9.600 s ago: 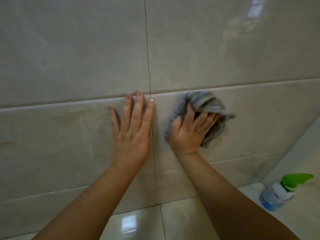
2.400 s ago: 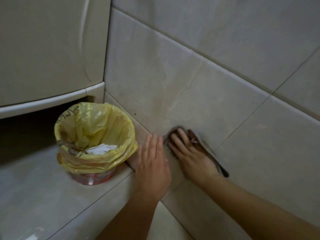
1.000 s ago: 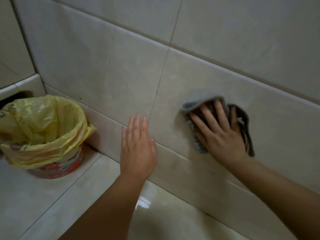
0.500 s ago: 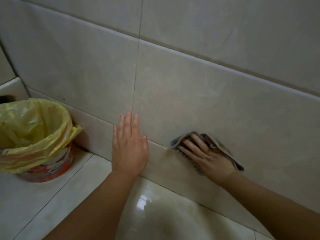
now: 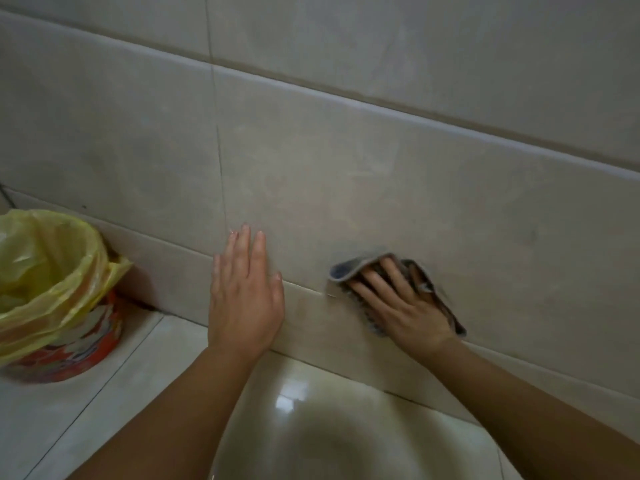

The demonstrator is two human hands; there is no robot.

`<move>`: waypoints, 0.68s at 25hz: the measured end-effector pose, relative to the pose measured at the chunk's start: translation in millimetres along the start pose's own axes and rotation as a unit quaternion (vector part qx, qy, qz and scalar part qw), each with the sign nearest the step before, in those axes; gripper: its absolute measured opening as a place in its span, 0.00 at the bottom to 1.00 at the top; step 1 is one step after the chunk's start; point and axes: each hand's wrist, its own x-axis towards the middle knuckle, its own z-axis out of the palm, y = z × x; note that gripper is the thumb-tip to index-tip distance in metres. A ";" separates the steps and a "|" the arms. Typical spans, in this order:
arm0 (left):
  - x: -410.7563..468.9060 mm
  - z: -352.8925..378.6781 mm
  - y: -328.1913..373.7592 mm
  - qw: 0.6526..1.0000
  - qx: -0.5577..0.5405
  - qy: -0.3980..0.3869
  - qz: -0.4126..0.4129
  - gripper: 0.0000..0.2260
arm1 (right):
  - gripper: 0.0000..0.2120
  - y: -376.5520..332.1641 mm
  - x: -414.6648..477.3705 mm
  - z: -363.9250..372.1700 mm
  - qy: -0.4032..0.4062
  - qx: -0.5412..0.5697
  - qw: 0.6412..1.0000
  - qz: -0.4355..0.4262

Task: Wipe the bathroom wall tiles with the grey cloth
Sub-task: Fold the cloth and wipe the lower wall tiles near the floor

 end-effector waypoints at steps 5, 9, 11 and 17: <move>2.3 6.6 23.3 1.000 -0.007 0.006 0.021 0.28 | 0.21 46.6 32.7 -38.9 0.120 -0.005 0.964 0.235; 0.2 13.4 41.5 0.999 -0.012 0.015 0.029 0.28 | 0.24 9.9 56.3 -21.2 0.108 0.048 0.979 0.168; -4.9 18.4 48.7 0.999 -0.007 0.017 0.040 0.28 | 0.27 -2.7 8.4 0.7 0.045 0.033 0.996 0.063; -9.5 27.8 59.0 0.998 0.003 0.006 0.067 0.28 | 0.17 61.1 -66.9 -22.5 0.072 -0.015 0.978 0.194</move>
